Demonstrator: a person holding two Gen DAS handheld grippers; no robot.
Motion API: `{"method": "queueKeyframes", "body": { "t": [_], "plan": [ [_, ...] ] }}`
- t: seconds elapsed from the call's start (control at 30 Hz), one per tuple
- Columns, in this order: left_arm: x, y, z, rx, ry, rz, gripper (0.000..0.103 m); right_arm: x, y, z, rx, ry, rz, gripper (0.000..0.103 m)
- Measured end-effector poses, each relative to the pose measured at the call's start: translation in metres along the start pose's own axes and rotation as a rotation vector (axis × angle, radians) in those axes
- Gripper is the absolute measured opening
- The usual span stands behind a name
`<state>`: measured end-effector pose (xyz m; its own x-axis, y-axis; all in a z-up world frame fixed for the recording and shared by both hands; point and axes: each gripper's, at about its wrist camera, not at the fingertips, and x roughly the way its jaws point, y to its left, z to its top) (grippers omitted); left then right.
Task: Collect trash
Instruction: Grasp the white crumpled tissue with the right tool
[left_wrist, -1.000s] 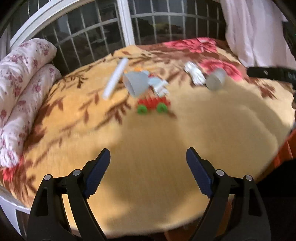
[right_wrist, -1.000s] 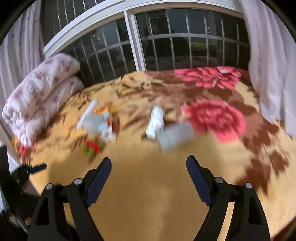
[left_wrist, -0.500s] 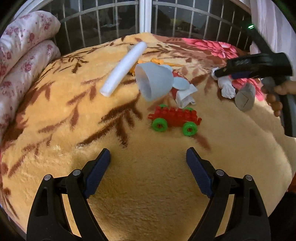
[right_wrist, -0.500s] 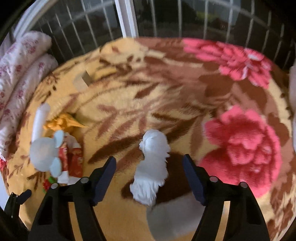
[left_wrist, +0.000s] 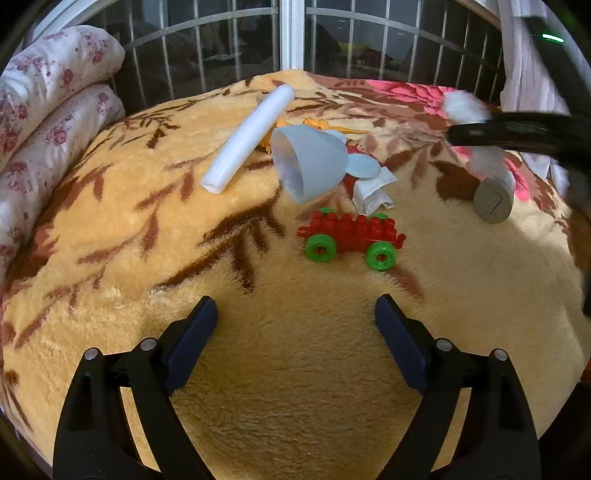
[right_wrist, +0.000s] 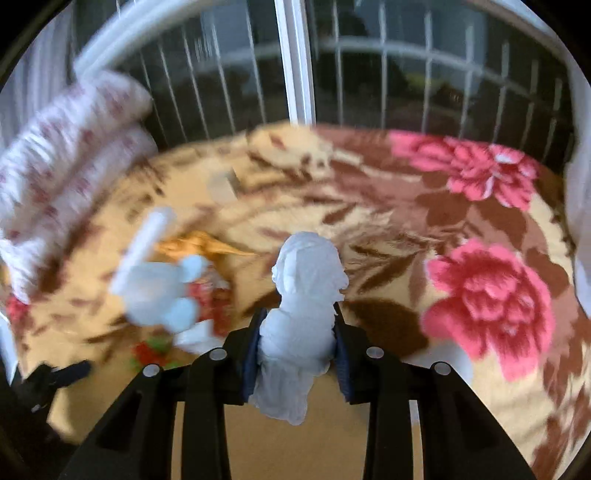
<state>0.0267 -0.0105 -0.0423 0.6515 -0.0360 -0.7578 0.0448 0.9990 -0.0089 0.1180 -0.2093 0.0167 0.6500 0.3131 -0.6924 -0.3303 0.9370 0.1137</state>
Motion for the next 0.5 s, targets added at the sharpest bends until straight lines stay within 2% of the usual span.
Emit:
{"method": "queueKeyframes", "body": {
  "t": [0.07,0.17,0.23,0.3,0.4,0.5],
  "plan": [
    [-0.002,0.002,0.0,-0.006,0.002,-0.007,0.085,-0.029,0.006,-0.029,0.028,-0.065,0.043,0.034],
    [-0.011,0.008,0.012,0.009,-0.017,0.016,0.085,-0.044,0.01,-0.061,0.059,-0.111,0.094,0.034],
    [-0.014,0.012,0.023,0.05,-0.033,0.035,0.085,-0.053,0.012,-0.081,0.067,-0.147,0.097,0.034],
    [-0.011,0.014,0.036,0.142,-0.029,0.091,0.085,-0.054,0.013,-0.086,0.055,-0.161,0.09,0.034],
    [0.007,0.018,0.049,0.28,-0.001,0.175,0.085,-0.054,0.008,-0.086,0.063,-0.17,0.127,0.034],
    [0.031,0.026,0.059,0.357,0.034,0.253,0.085,-0.052,-0.004,-0.086,0.101,-0.165,0.118,0.034]
  ]
}}
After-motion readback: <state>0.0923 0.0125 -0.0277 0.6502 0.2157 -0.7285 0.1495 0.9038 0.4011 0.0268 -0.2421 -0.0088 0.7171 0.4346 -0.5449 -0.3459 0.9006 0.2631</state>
